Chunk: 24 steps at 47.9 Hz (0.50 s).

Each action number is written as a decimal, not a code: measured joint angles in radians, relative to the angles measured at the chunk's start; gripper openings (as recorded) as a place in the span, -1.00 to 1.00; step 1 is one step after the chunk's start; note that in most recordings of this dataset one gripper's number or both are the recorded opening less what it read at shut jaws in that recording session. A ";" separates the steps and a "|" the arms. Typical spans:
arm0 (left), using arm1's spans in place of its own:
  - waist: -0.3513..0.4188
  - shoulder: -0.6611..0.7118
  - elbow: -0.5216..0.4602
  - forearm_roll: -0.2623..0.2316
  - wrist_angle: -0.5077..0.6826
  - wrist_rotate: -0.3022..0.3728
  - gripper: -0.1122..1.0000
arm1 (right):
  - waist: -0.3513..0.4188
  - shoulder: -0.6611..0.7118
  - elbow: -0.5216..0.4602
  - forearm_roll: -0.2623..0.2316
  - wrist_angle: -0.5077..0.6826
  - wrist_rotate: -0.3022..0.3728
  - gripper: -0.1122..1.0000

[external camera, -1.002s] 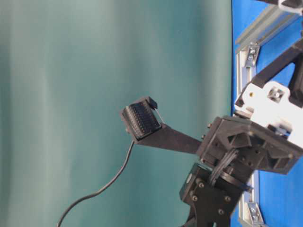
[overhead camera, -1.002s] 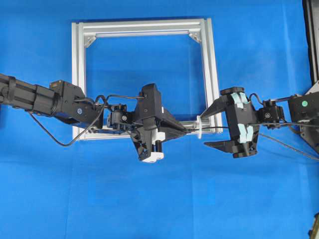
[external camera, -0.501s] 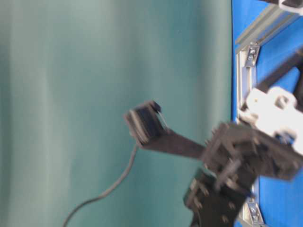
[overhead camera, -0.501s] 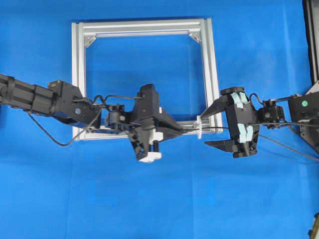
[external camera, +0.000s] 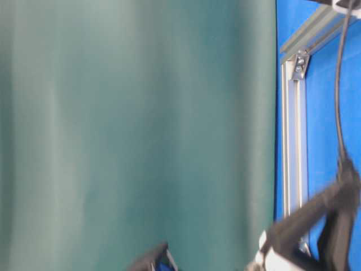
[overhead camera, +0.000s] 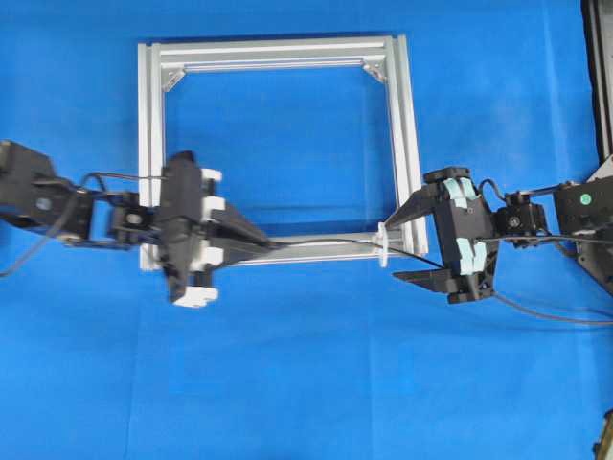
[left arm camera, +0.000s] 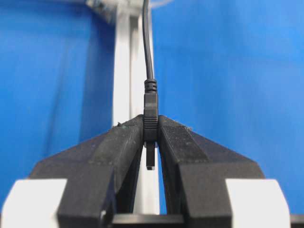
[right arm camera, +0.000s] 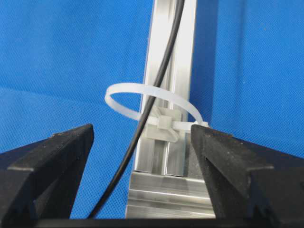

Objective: Insert the wire through the string loop located on the right side.
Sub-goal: 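Pull the plug leftward with the left gripper, drawing cable through the loop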

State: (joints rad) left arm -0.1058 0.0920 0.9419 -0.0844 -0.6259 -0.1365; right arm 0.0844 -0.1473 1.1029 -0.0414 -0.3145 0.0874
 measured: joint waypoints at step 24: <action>-0.023 -0.213 0.302 0.000 -0.008 -0.051 -0.69 | 0.000 -0.002 -0.005 0.000 0.000 0.017 0.58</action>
State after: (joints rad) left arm -0.1289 -0.1212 1.2441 -0.0844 -0.6335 -0.1871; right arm 0.0844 -0.1488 1.0983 -0.0414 -0.3145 0.1043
